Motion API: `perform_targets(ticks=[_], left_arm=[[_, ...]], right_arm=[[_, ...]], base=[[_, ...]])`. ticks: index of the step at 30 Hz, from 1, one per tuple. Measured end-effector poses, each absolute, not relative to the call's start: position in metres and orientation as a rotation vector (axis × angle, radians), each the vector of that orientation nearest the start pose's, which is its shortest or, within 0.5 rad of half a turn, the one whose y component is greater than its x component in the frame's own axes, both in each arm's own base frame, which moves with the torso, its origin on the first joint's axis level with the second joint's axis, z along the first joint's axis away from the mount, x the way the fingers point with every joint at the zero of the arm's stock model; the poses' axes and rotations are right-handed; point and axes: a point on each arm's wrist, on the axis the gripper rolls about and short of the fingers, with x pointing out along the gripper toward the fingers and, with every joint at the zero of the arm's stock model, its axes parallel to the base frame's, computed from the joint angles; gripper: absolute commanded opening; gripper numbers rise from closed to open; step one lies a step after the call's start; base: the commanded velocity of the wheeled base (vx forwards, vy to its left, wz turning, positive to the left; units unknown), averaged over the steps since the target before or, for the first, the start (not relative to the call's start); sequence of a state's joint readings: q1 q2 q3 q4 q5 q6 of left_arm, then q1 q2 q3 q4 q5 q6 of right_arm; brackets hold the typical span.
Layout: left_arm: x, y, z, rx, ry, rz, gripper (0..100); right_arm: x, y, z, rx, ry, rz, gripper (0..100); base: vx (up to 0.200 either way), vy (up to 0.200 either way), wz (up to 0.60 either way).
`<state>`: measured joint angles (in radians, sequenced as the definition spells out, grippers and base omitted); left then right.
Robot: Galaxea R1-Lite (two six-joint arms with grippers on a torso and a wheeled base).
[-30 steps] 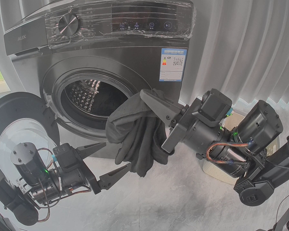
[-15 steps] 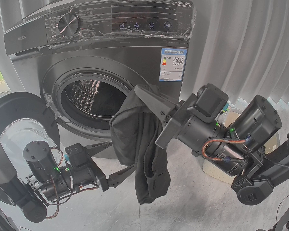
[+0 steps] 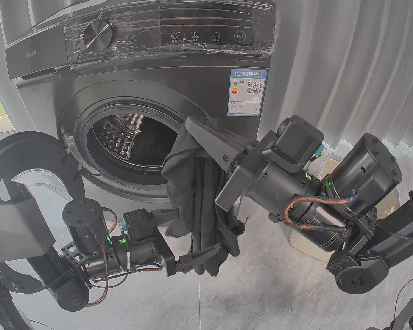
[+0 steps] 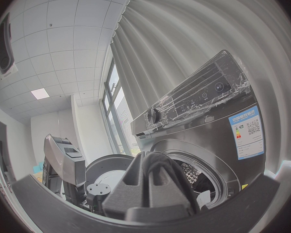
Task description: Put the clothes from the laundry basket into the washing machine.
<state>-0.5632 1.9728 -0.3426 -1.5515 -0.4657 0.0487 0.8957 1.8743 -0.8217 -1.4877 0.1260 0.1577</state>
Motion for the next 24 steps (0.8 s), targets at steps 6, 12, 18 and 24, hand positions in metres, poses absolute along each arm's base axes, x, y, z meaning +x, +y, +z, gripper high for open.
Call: perform_targets(ticks=[6,12,18,24], left_arm=[[0.247,-0.17,0.083,0.081,0.029,-1.062,100],[0.263,-0.176,0.076,0.094,0.017,-1.033,100],[0.267,-0.167,0.07,0.095,0.041,-0.999,100],[0.254,-0.156,0.081,0.096,0.035,-0.992,100]], right_arm=[[0.21,0.266,0.216,0.324,-0.348,1.004,0],[0.213,0.269,0.216,0.337,-0.352,0.971,0],[0.221,0.265,0.215,0.338,-0.345,0.934,0],[0.226,0.261,0.213,0.338,-0.335,0.916,0]], base=[[0.0,0.0,0.0],[0.0,0.0,0.0],[0.0,0.0,0.0],[0.0,0.0,0.0]])
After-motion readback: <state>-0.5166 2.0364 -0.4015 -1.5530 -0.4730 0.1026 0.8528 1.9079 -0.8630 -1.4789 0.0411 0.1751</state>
